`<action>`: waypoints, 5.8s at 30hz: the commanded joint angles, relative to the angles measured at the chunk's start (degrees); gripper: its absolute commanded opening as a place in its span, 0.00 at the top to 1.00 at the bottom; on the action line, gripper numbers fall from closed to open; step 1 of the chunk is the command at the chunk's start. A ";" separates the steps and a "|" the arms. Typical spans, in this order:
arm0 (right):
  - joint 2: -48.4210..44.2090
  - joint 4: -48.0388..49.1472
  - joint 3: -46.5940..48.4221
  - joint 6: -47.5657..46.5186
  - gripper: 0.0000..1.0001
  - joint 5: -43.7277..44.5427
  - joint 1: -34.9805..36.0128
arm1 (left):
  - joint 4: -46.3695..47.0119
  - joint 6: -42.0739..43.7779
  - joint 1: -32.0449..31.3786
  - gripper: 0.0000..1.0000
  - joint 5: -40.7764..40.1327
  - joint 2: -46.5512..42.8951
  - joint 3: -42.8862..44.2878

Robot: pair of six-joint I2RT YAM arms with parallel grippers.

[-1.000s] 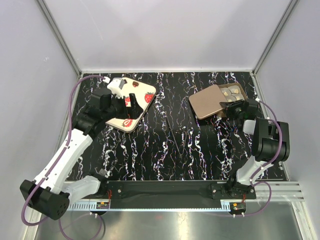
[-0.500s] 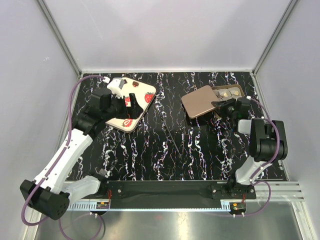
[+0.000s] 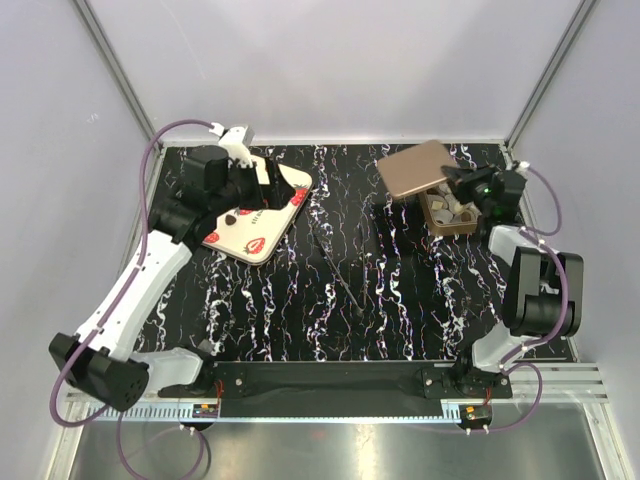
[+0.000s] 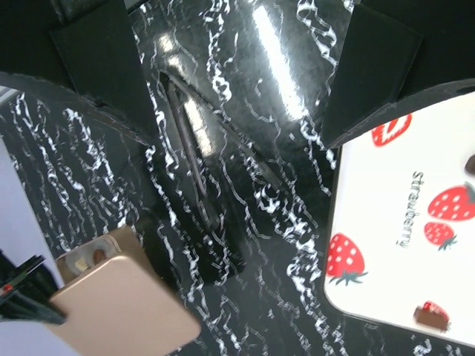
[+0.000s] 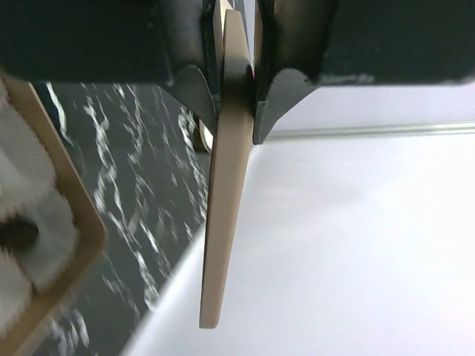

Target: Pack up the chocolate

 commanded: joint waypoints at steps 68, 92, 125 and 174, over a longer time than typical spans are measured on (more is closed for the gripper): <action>5.45 0.49 -8.72 -6.85 0.69 -20.81 -27.26 | 34.85 -23.39 -20.55 0.09 7.97 67.66 42.55; -4.22 -27.83 -2.66 -21.36 0.50 -8.41 -27.26 | 36.34 -22.95 -20.81 0.07 9.02 68.98 42.11; -0.09 15.48 -16.10 1.65 1.00 -17.11 -28.67 | 33.97 -22.42 -20.90 0.07 8.76 67.04 41.24; 8.35 10.75 -11.18 -3.08 0.89 -16.59 -25.59 | 40.73 -28.57 -19.84 0.17 5.59 77.68 51.08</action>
